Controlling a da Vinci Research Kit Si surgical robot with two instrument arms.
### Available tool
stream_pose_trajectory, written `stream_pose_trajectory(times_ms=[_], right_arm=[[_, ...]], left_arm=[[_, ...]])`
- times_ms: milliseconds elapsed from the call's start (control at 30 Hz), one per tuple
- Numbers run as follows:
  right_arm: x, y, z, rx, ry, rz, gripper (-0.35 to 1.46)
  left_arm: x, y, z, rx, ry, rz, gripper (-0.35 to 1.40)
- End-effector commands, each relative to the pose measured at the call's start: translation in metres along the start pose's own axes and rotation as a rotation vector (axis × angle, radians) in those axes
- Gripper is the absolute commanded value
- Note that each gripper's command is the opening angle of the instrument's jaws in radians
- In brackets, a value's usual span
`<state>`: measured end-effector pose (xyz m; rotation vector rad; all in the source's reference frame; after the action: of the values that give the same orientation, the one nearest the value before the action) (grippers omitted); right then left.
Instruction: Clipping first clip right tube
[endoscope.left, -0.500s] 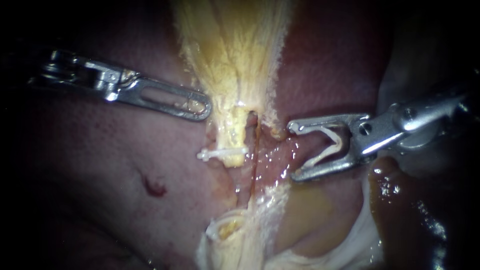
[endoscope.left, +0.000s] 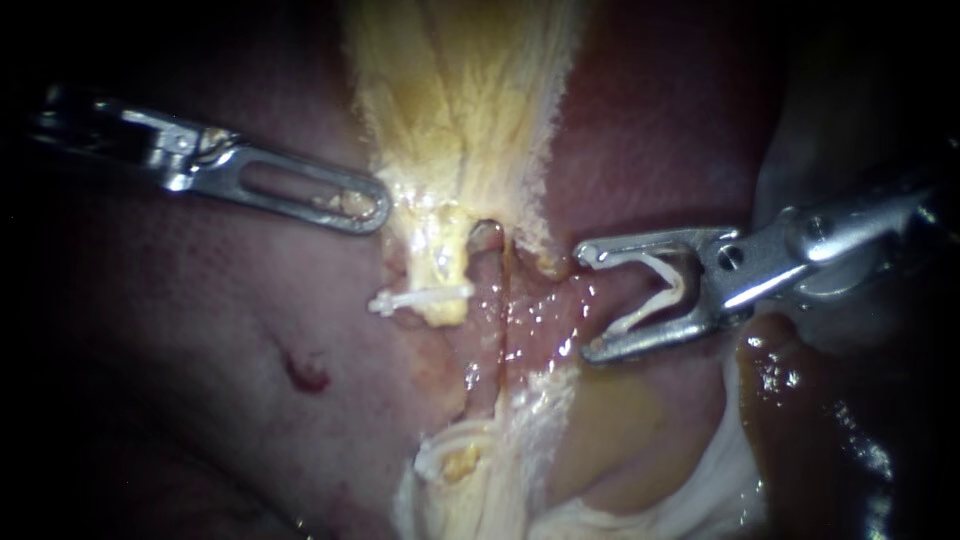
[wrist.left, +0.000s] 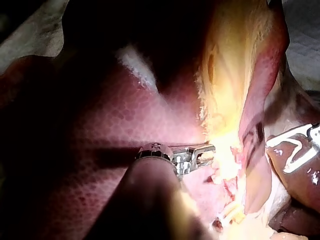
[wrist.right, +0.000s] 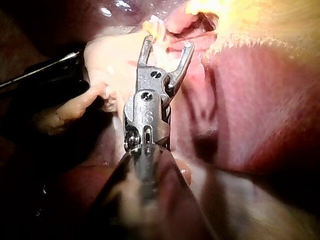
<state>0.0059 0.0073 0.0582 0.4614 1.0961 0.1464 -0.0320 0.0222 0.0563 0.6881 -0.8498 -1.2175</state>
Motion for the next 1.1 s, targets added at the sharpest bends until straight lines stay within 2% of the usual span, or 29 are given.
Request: stream_pose_trajectory(times_ms=[33,233,367,700,1100], right_arm=[[0.0000,0.0000,0.0000,0.000,0.000,0.000,0.50],[0.0000,0.0000,0.0001,0.000,0.000,-0.006,0.50],[0.0000,0.0000,0.0001,-0.001,0.000,-0.006,0.50],[-0.0005,-0.0004,0.0013,0.000,-0.001,0.019,0.50],[-0.0034,-0.0017,0.0067,0.061,-0.008,0.107,0.50]], left_arm=[[-0.0002,-0.0004,-0.0004,0.003,-0.010,-0.003,-0.35],[-0.0015,-0.0028,-0.0028,0.031,-0.052,-0.013,-0.35],[-0.0016,-0.0037,-0.0033,0.035,-0.060,-0.005,-0.35],[-0.0015,-0.0032,-0.0031,0.036,-0.059,-0.003,-0.35],[-0.0015,-0.0029,-0.0031,0.036,-0.059,-0.002,-0.35]])
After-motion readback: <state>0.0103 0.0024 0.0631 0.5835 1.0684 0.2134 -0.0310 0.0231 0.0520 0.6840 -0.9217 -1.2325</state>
